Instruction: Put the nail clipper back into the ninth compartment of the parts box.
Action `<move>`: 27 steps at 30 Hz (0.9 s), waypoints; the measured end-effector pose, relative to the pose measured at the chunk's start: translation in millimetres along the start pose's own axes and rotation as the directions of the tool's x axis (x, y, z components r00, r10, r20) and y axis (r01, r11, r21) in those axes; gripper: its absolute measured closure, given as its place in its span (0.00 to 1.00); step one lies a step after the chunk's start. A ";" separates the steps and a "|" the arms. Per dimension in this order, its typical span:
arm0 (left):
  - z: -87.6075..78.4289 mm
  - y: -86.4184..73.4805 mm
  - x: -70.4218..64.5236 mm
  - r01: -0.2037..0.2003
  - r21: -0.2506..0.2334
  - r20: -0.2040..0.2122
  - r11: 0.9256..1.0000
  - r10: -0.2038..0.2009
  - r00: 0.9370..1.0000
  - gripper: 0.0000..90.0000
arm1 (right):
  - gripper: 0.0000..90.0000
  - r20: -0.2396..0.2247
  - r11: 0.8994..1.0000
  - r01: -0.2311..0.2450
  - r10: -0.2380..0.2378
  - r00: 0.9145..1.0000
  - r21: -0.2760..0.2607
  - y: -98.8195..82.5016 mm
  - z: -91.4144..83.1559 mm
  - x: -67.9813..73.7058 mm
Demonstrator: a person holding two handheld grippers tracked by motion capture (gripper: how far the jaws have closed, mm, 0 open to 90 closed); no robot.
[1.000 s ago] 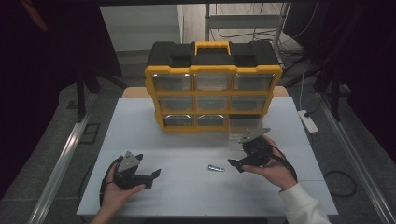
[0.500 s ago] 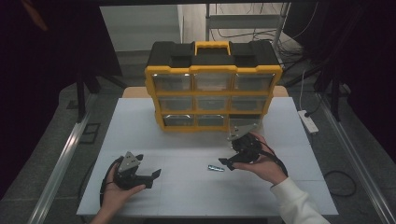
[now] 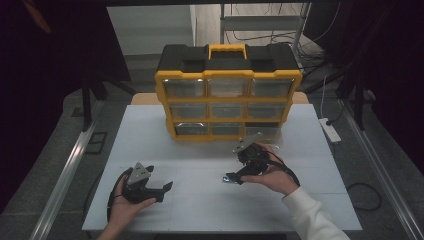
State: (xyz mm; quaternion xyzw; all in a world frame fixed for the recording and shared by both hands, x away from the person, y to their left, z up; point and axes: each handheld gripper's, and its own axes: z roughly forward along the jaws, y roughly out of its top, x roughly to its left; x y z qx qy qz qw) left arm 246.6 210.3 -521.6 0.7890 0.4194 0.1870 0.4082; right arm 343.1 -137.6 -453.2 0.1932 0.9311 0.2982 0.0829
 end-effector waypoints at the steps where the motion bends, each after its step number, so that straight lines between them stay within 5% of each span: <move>1: -0.1 0.0 0.1 0.000 0.000 0.001 1.000 0.000 1.000 0.11 | 0.16 -0.003 1.000 0.012 -0.012 1.000 0.003 0.1 1.8 0.2; 27: 0.9 -0.2 -0.7 -0.004 0.004 0.007 1.000 0.004 1.000 0.11 | 0.22 -0.056 0.987 0.085 -0.078 0.995 0.137 -4.1 43.2 9.4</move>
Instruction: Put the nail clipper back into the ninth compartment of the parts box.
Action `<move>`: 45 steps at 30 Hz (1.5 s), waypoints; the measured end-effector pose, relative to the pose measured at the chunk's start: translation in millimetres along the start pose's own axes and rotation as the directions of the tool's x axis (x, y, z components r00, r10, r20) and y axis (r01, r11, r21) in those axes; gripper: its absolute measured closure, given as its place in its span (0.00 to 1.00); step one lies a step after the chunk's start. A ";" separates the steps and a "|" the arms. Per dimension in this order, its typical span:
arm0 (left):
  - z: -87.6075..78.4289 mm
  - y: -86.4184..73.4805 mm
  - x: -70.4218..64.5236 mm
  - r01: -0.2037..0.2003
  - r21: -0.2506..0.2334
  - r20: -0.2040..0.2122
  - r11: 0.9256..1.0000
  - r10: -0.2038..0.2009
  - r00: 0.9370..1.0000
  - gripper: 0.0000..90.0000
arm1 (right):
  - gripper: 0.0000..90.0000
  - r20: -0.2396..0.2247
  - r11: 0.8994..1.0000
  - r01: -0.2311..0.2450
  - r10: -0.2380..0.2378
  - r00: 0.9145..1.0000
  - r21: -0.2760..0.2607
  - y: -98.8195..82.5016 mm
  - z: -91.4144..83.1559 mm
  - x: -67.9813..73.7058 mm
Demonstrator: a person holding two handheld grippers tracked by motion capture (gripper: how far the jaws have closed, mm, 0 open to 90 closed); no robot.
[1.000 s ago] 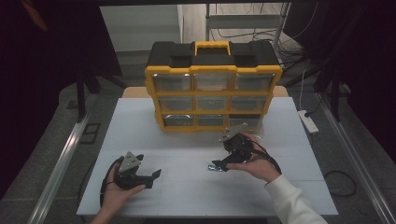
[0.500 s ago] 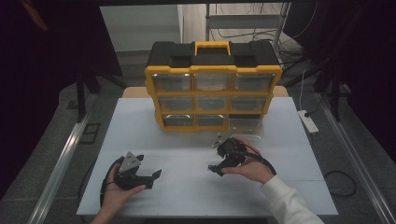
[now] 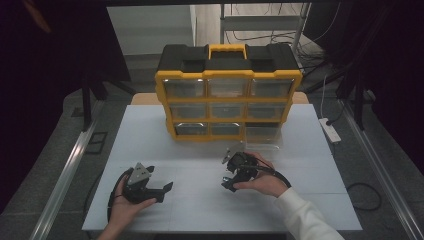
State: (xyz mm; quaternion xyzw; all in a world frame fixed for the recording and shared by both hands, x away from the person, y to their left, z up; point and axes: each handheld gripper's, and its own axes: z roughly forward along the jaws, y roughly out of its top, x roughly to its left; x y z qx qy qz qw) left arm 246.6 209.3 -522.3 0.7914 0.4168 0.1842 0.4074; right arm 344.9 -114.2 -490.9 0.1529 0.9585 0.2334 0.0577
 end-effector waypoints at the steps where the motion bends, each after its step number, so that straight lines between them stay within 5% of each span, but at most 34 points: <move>1: 0.0 0.0 0.0 -0.001 0.000 0.000 1.000 0.001 1.000 0.11 | 0.23 -0.001 1.000 0.000 0.000 1.000 0.010 0.1 0.8 -0.1; 23: 0.9 -0.4 -0.4 -0.010 0.006 0.003 1.000 0.010 1.000 0.11 | 0.34 -0.025 0.998 0.000 0.001 1.000 0.064 -4.4 15.7 -4.4; 30: 2.3 -1.0 0.0 -0.014 0.016 0.005 1.000 0.014 1.000 0.12 | 0.47 -0.030 0.997 0.009 -0.007 1.000 0.074 -4.3 17.1 -4.3; 42: 0.9 -0.7 -2.0 -0.027 0.005 0.006 1.000 0.027 1.000 0.12 | 0.87 -0.050 0.995 0.079 -0.076 0.996 0.059 -4.3 15.3 0.0; 45: 0.9 -0.8 -1.9 -0.028 0.006 0.006 1.000 0.028 1.000 0.12 | 0.87 -0.047 0.994 0.096 -0.093 0.994 0.053 -4.6 15.4 1.5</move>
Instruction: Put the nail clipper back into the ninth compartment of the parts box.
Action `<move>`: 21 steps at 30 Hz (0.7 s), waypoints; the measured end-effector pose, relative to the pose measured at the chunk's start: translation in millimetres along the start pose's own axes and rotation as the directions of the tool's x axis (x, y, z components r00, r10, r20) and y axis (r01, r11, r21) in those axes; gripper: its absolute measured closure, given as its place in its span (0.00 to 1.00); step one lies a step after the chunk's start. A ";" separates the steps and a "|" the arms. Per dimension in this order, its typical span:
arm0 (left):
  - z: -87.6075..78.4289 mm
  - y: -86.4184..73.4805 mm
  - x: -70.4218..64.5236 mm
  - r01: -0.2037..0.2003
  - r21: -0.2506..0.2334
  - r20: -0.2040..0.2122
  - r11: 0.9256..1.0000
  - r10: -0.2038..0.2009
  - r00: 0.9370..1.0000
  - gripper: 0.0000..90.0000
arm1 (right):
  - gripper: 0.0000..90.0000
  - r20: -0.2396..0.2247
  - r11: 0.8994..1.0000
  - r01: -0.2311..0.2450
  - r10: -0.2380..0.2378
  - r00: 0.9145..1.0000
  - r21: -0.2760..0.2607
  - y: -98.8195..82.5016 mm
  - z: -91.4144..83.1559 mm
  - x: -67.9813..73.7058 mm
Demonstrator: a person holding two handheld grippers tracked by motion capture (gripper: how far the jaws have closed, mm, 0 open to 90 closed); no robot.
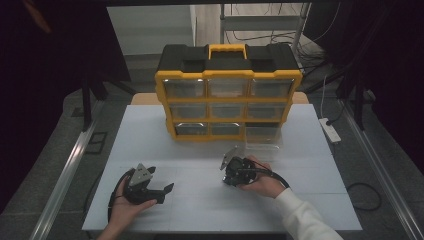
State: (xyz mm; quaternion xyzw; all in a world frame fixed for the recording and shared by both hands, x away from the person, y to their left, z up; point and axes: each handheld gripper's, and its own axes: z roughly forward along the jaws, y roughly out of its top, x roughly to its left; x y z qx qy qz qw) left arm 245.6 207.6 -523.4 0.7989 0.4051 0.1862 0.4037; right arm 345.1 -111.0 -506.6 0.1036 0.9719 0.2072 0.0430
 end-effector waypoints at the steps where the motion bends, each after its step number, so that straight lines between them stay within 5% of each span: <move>1: -0.1 0.0 0.0 0.000 0.000 0.000 1.000 0.000 1.000 0.12 | 0.87 -0.001 1.000 -0.001 0.001 1.000 -0.001 -0.1 0.0 0.0; 7: -0.2 -0.2 0.3 0.001 0.000 -0.003 1.000 -0.001 1.000 0.12 | 0.88 0.009 1.000 0.004 -0.004 1.000 0.001 -0.5 -1.9 -0.6; 21: -0.4 -0.6 1.0 0.001 0.002 -0.004 1.000 -0.001 1.000 0.13 | 0.88 0.071 0.994 -0.036 0.044 0.997 -0.107 0.0 -32.7 -3.2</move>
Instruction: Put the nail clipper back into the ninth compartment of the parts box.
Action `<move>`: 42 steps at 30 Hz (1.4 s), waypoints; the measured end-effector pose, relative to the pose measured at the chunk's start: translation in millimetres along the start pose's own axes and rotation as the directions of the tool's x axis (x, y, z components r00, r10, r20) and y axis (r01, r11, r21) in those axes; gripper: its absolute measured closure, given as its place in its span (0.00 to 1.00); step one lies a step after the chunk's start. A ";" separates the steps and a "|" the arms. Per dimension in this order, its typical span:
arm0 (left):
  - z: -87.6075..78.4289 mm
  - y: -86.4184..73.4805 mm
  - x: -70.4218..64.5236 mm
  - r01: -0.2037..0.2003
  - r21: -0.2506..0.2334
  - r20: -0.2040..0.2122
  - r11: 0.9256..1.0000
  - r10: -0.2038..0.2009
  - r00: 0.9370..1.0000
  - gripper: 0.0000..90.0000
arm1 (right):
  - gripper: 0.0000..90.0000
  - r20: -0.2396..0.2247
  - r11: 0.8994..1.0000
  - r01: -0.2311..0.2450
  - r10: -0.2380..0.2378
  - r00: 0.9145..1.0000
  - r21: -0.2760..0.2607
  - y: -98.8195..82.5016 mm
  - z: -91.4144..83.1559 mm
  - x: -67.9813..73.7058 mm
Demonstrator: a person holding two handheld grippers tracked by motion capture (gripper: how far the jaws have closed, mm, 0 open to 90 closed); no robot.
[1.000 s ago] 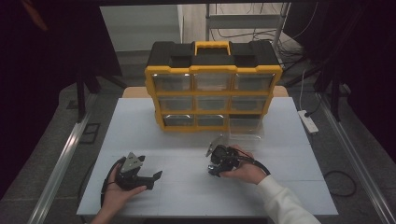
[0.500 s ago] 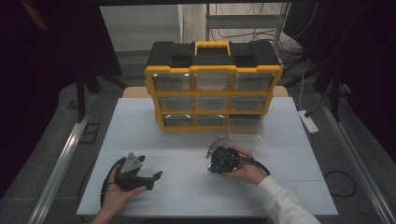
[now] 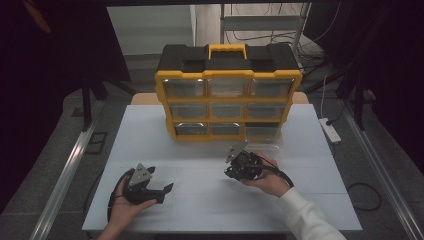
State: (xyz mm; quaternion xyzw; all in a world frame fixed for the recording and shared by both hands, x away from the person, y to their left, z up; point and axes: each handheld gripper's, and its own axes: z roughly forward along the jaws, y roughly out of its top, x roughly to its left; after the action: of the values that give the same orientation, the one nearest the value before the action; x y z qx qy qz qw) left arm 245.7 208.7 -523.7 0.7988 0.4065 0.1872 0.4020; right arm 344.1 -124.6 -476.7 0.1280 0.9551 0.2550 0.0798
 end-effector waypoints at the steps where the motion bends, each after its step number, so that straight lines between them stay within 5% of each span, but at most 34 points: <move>1: 0.0 0.0 0.0 0.000 0.000 0.000 1.000 0.000 1.000 0.13 | 0.88 0.001 1.000 0.000 0.000 1.000 -0.005 0.2 -1.3 -0.4; 26: -0.4 -0.2 0.7 0.003 -0.007 0.000 1.000 -0.003 1.000 0.13 | 0.88 0.062 0.984 -0.055 0.066 0.996 -0.169 9.0 -43.5 0.9; 28: -0.4 -0.2 0.5 0.005 -0.009 0.000 1.000 -0.005 1.000 0.13 | 0.88 0.068 0.970 -0.076 0.094 0.993 -0.232 10.2 -58.1 -0.6; 42: 0.0 -0.3 0.4 0.006 -0.008 0.000 1.000 -0.006 1.000 0.13 | 0.88 0.101 0.950 -0.091 0.127 0.987 -0.299 10.6 -78.9 -0.9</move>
State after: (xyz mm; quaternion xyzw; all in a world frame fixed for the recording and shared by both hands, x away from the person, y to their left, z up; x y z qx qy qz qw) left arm 245.8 209.1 -523.9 0.7958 0.4083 0.1877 0.4058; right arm 329.9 -152.8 -403.6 0.1823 0.8917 0.3899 0.1403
